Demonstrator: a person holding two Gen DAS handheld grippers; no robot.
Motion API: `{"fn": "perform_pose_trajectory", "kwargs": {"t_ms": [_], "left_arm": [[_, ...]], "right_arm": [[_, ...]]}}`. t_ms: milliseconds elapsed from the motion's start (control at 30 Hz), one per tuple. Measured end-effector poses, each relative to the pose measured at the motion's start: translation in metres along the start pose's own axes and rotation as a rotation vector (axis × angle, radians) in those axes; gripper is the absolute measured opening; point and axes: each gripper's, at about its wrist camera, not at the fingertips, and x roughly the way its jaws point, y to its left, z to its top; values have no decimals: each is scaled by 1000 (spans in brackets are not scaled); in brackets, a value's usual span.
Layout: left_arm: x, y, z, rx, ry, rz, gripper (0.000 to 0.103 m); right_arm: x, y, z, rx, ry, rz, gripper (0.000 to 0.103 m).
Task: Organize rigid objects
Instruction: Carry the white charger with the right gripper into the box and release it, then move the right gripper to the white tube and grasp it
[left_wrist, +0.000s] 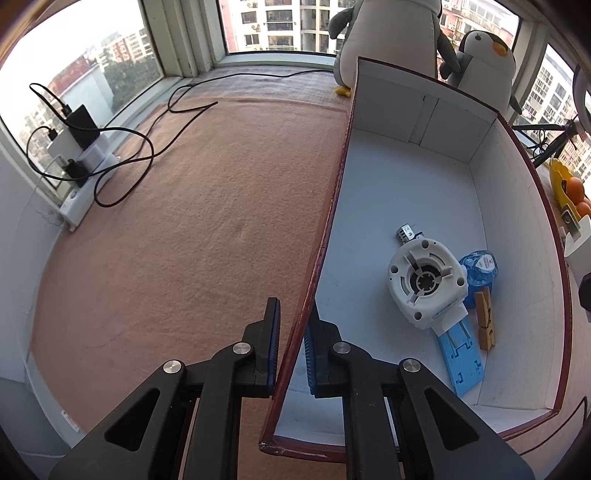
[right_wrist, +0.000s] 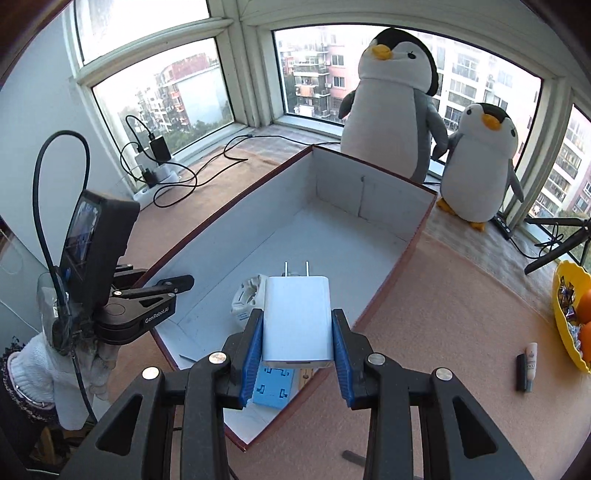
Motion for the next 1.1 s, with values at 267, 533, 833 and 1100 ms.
{"fn": "perform_pose_trajectory", "kwargs": {"t_ms": [267, 533, 833, 1100], "left_arm": [[0, 0, 0, -4, -1, -3, 11], [0, 0, 0, 0, 0, -1, 11], [1, -2, 1, 34, 9, 10, 11], [2, -4, 2, 76, 21, 11, 11]], "right_arm": [[18, 21, -2, -40, 37, 10, 32], [18, 20, -2, -21, 35, 27, 39], [-6, -2, -2, 64, -30, 19, 50], [-29, -69, -26, 253, -65, -78, 50]]}}
